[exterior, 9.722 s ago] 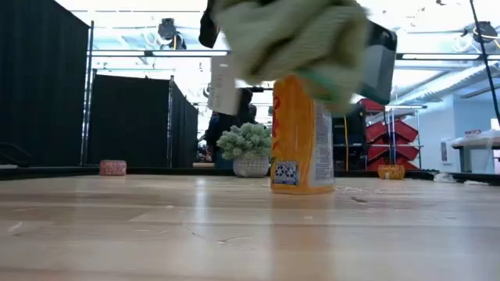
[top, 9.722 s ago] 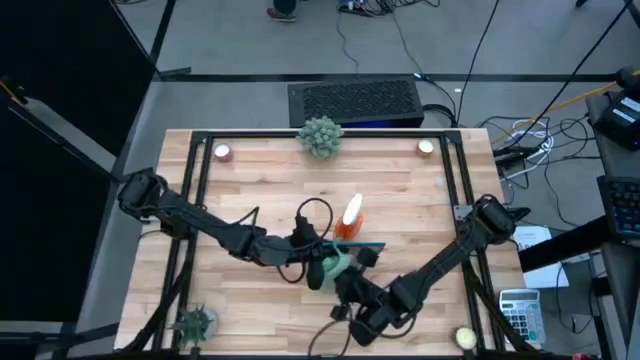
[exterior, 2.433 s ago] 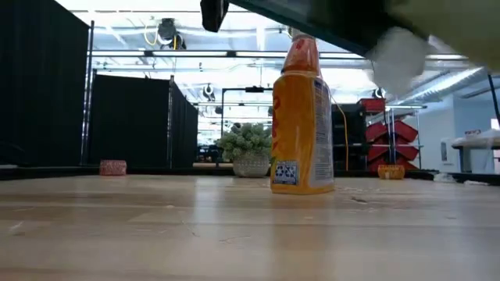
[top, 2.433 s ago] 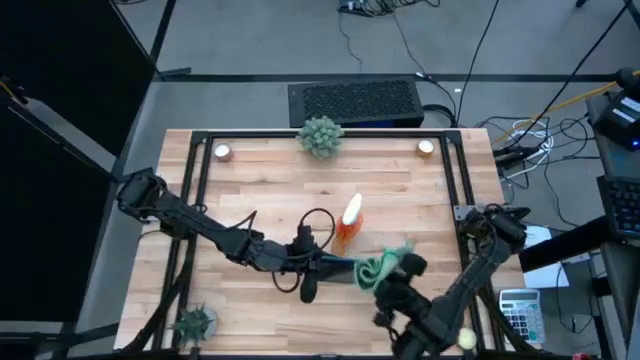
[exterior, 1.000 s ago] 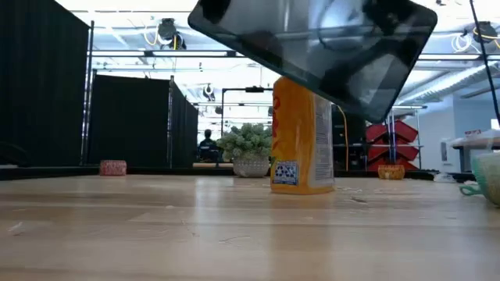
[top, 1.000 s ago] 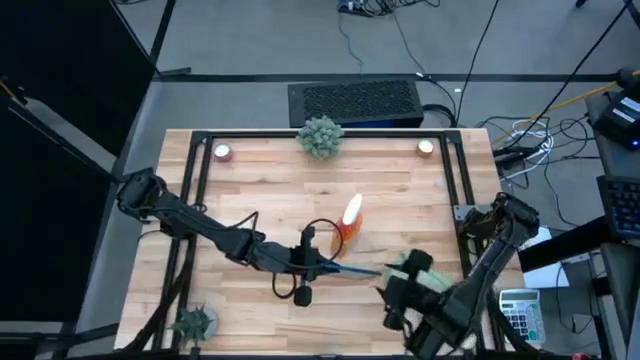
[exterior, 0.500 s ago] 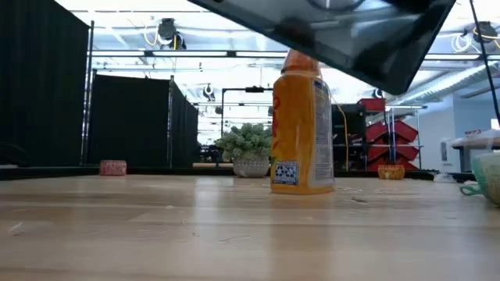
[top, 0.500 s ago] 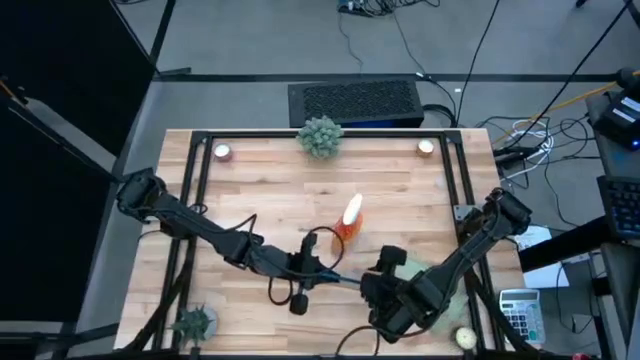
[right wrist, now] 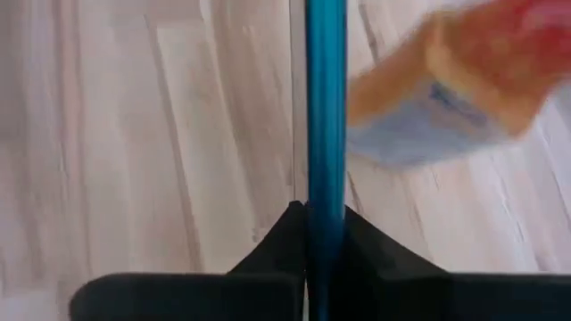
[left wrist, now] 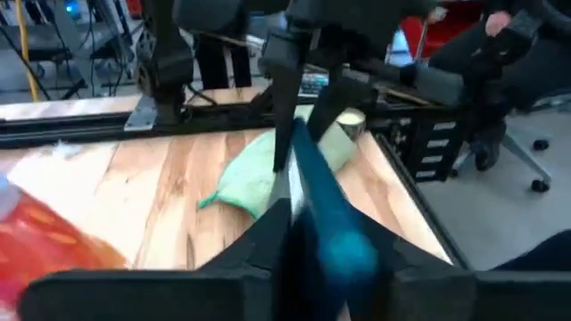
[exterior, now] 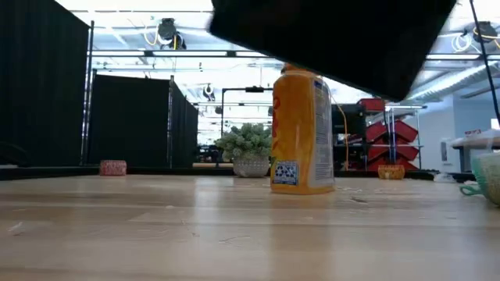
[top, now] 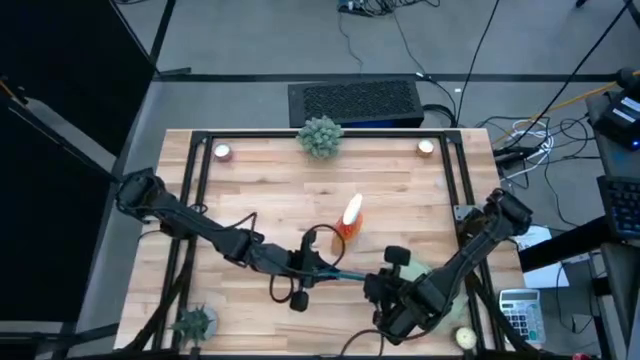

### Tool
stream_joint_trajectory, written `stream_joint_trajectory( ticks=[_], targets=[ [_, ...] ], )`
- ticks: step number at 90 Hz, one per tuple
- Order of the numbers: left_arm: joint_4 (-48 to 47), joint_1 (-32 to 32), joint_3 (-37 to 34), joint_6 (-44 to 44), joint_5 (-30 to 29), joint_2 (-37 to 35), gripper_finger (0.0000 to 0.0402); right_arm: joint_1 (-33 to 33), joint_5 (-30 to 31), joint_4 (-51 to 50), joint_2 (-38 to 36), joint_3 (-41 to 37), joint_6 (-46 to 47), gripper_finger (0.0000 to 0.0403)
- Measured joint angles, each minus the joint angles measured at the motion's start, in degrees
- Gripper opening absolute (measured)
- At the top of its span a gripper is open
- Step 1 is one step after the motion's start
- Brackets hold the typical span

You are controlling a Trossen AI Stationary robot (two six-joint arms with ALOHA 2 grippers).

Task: Apply microfiber cloth
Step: Wipe the front of the blue tablet with the green microfiber cloth

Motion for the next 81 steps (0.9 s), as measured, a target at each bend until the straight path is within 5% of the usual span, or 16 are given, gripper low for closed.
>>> stream_joint_trajectory(
  ticks=[27, 81],
  targets=[
    [-12.94, -0.11, -0.04, -2.45, 0.33, -9.24, 0.0177, 4.66, 3.25, -4.85, -5.64, -0.02, 12.64, 0.0007],
    [-18.94, -1.05, -0.15, -5.16, 1.64, -6.12, 0.0180, 6.88, 2.01, 10.48, -23.04, 0.00, 6.20, 0.0007]
  ],
)
